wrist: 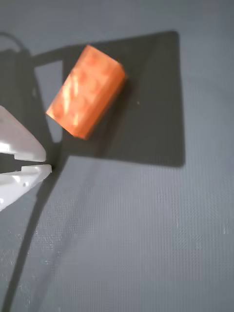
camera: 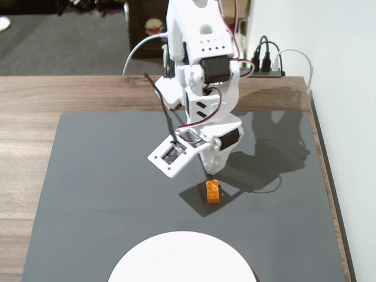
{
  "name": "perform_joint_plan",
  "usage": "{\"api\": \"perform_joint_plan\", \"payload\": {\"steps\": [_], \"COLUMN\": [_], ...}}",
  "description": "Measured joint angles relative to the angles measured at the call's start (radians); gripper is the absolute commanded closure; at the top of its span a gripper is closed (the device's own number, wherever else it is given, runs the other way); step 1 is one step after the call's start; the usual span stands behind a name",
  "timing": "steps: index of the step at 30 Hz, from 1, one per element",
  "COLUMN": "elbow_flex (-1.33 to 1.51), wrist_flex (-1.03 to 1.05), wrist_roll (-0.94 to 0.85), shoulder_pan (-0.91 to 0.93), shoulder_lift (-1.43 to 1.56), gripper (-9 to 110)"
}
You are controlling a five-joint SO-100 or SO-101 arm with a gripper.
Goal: Grasp a lego block and put it on the plate.
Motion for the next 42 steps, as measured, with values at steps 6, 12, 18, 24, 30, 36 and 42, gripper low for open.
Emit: {"api": "perform_joint_plan", "payload": {"steps": [6, 12, 18, 24, 30, 36, 42], "elbow_flex": [0.000, 0.002, 0.008, 0.023, 0.023, -0.006, -0.126], "wrist_flex": [-0.002, -0.002, 0.000, 0.020, 0.094, 0.202, 0.316], "wrist_roll": [-0.089, -0.183, -0.268, -0.360, -0.477, -0.592, -0.686], "shoulder_pan": [-0.040, -0.046, -0.063, -0.078, -0.086, -0.080, -0.035], "shoulder_lift": [0.000, 0.000, 0.000, 0.014, 0.025, 0.017, 0.015], "gripper": [101, 101, 101, 101, 101, 101, 101]}}
